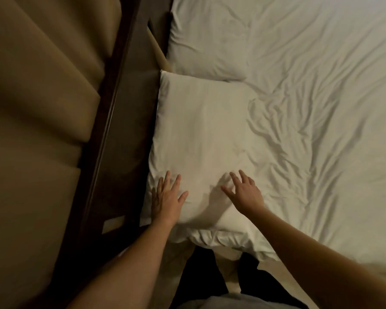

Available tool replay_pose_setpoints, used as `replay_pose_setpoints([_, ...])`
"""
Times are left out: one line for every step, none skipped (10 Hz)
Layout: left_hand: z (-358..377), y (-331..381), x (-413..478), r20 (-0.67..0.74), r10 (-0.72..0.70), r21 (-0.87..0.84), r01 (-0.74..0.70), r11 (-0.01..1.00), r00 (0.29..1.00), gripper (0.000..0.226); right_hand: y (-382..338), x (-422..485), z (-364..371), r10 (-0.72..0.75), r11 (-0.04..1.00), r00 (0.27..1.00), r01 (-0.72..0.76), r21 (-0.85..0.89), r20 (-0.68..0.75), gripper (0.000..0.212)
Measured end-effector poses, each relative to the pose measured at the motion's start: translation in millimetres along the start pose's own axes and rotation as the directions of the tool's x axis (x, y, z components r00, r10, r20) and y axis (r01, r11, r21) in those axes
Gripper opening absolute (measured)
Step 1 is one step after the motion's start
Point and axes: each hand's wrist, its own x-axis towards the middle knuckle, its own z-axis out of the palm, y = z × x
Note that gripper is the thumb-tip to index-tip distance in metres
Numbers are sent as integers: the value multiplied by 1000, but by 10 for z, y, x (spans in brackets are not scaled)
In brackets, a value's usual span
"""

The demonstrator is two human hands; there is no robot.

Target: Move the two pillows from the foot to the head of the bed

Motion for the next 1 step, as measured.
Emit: replay_pose_setpoints([-112,153,-230,-66,23,-18,-24,1000,998,63,57,-231,-242,-61,997,997,60,-51,-36,79])
